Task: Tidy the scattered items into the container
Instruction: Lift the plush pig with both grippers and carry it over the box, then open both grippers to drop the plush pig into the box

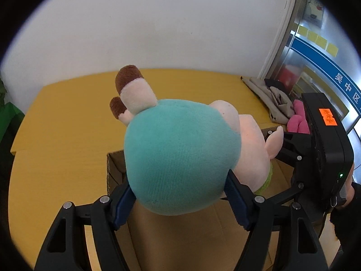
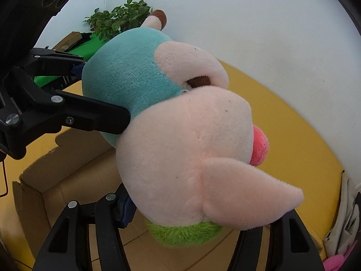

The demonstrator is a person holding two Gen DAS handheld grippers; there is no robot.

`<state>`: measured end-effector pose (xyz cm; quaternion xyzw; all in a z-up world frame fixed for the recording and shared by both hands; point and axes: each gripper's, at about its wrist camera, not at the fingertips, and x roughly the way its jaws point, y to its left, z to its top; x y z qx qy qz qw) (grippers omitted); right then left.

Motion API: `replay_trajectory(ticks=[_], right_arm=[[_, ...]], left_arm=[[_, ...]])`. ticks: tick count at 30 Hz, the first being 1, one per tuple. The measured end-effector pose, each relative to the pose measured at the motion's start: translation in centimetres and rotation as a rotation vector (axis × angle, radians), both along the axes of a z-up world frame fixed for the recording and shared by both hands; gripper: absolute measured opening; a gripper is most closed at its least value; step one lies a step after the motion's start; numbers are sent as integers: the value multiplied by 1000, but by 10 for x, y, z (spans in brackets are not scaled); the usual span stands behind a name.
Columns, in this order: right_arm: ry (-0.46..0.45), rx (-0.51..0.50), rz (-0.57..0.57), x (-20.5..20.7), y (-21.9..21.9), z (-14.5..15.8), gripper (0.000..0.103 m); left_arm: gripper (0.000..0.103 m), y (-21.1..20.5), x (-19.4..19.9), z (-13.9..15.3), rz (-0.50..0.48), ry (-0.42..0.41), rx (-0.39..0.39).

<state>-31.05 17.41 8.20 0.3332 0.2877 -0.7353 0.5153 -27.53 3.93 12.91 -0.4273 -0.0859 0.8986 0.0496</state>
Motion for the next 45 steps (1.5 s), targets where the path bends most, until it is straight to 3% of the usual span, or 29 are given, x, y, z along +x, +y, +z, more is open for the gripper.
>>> replay_trajectory(ticks=[3, 7, 15, 23, 25, 28, 32, 37, 41, 45], right_arm=[[-11, 37, 10, 2, -8, -31, 67], [-23, 62, 17, 6, -39, -35, 67], [10, 99, 1, 7, -56, -61, 68], [-19, 88, -68, 6, -61, -74, 89], [-12, 93, -84, 11, -53, -81, 92], [-23, 97, -119, 6, -55, -67, 92], [-24, 81, -156, -9, -47, -44, 92], [-27, 14, -191, 18, -15, -4, 92], [-11, -25, -287, 61, 48, 33, 98], [52, -93, -438, 112, 126, 66, 103]], left_arm=[[73, -5, 2, -23, 17, -57, 30], [73, -7, 4, -44, 37, -109, 38], [74, -12, 3, -72, 82, -182, 32], [88, -2, 6, -68, 115, -165, -28], [87, 2, 7, -67, 109, -171, -43], [87, 7, 15, -57, 107, -178, -73], [87, 18, 39, -30, 93, -105, -123], [87, 35, 93, 12, 87, 25, -193], [87, 49, 153, 38, 69, 123, -189], [92, 72, 204, 52, 138, 231, -238]])
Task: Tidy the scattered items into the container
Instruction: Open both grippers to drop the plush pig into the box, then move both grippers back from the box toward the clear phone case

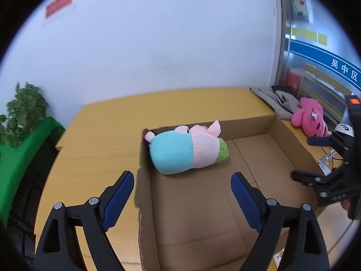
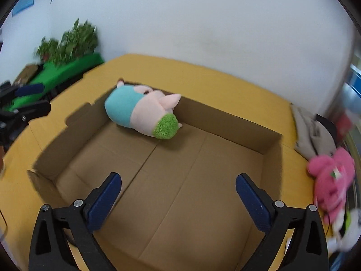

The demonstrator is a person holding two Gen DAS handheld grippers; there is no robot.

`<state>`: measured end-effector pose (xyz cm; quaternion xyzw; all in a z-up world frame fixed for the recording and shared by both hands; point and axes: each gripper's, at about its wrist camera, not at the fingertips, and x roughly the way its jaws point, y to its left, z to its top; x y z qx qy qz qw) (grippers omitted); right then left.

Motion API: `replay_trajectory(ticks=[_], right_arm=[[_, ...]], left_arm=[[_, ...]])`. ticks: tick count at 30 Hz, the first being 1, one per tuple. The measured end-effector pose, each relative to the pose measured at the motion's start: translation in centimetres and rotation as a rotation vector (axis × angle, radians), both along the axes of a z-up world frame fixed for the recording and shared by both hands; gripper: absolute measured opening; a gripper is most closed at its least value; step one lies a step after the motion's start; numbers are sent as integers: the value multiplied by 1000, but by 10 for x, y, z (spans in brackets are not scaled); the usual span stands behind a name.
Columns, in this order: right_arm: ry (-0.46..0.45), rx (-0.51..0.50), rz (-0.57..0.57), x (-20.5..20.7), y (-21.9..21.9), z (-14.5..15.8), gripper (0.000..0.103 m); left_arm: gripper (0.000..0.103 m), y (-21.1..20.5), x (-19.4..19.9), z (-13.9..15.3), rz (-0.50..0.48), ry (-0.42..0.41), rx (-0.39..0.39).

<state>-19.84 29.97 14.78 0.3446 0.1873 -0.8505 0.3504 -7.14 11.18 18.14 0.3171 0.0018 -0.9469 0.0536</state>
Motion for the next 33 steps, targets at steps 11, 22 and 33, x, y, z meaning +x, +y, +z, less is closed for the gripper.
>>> replay_trajectory(ticks=[11, 22, 33], right_arm=[[23, -95, -134, 64, 76, -19, 103], [-92, -99, -235, 49, 89, -80, 103], [-76, -104, -229, 50, 91, -88, 103]], left_arm=[[99, 31, 18, -66, 74, -95, 84], [99, 10, 46, -122, 108, -181, 177], [100, 17, 49, -122, 121, -163, 156]])
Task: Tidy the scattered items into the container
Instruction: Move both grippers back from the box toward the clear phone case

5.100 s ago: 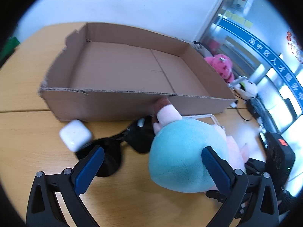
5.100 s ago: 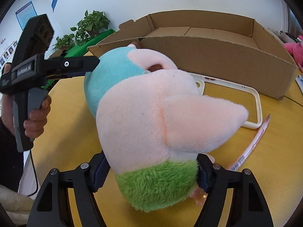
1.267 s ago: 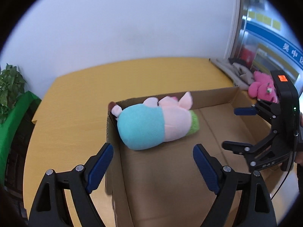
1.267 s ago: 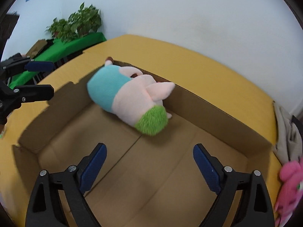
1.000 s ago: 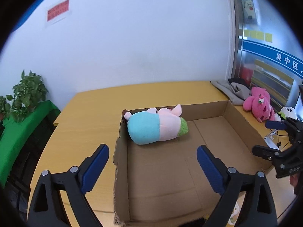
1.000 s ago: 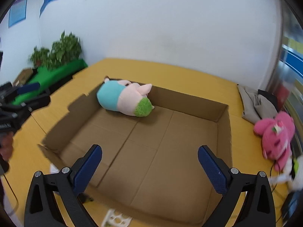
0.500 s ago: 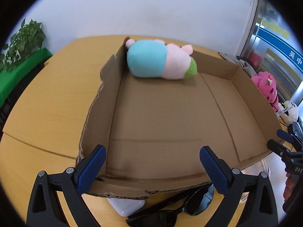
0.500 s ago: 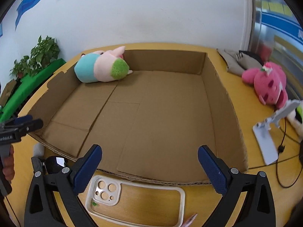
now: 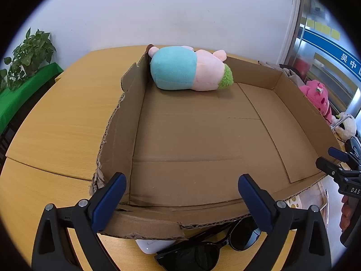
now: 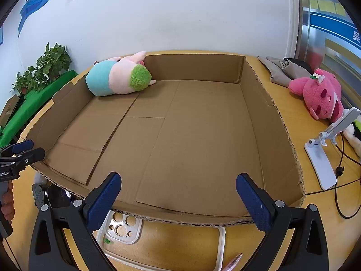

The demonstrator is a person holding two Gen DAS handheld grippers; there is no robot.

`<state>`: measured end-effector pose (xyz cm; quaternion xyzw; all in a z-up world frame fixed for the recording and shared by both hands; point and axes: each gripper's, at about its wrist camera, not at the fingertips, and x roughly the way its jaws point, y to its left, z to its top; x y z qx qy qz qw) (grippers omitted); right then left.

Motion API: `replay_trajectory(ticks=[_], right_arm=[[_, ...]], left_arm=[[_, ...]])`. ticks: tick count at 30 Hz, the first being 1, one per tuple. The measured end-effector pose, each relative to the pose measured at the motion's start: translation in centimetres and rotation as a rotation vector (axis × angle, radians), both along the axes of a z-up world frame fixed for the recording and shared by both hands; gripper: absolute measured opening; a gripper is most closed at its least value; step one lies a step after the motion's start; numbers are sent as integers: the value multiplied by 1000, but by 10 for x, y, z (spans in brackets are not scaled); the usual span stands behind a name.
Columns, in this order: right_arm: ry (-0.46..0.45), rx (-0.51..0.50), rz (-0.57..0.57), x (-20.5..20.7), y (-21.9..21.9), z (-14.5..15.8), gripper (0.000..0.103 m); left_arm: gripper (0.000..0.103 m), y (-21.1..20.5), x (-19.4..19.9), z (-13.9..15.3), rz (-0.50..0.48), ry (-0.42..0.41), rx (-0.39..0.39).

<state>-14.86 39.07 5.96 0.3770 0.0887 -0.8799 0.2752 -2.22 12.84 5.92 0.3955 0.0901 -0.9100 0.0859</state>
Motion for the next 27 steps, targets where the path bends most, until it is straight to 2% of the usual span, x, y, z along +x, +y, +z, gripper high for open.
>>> replay_trajectory(ticks=[5, 7, 9, 15, 19, 23, 27], right_arm=[[-9, 3, 0, -2, 2, -1, 103], [-12, 2, 0, -3, 3, -1, 103], [-10, -5, 7, -4, 5, 0, 103], [59, -17, 16, 4, 13, 16, 103], [72, -42, 52, 15, 17, 29, 103], [72, -85, 121, 35, 21, 37, 103], [32, -77, 226, 56, 21, 26, 103]], left_arm=[[100, 1, 2, 2, 8, -3, -6], [100, 4, 5, 8, 11, 11, -37], [100, 8, 11, 19, 15, 41, -68], [100, 18, 44, 59, 3, 178, -92], [100, 18, 63, 70, 0, 214, -76], [100, 14, 75, 64, 3, 190, -62], [100, 11, 86, 47, -13, 144, -4]])
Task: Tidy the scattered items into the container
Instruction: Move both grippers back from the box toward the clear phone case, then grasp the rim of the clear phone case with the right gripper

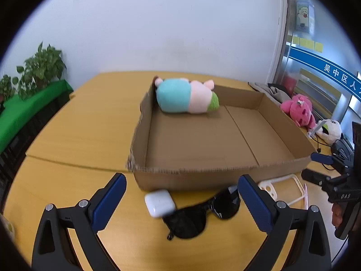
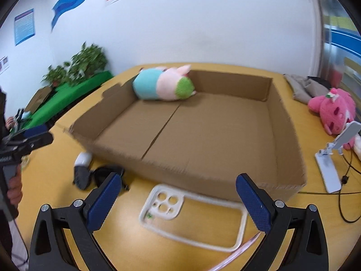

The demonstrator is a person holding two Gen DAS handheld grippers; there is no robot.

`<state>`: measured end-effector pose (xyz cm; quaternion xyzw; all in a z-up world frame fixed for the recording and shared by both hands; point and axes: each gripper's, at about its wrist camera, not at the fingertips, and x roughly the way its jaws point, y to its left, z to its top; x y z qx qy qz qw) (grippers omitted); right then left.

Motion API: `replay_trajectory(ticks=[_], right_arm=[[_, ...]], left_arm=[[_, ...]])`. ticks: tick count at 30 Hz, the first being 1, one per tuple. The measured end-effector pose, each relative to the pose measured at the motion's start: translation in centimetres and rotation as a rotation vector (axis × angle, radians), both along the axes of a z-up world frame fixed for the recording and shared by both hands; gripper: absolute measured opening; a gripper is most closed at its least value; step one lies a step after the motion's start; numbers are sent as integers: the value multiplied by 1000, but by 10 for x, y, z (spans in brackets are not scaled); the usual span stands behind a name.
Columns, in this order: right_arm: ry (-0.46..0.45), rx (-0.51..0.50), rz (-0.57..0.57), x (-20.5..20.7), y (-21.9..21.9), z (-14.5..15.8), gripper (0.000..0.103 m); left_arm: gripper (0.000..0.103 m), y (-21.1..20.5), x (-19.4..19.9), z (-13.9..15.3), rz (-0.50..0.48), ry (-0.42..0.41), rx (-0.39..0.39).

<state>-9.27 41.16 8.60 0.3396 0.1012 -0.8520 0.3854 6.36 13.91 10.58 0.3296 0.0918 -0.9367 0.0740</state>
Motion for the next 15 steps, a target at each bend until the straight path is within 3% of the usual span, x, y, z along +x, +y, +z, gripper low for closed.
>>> replay_trajectory(ticks=[3, 7, 12, 15], right_arm=[[-51, 51, 26, 5, 1, -26, 103], [-163, 64, -59, -7, 14, -53, 102], [-202, 95, -142, -27, 26, -70, 101], [-215, 102, -134, -30, 27, -75, 92]], left_arm=[[100, 6, 5, -12, -44, -21, 44], [100, 23, 5, -25, -100, -50, 79], [100, 50, -4, -37, -180, -76, 117], [100, 65, -10, -41, -228, -83, 136]])
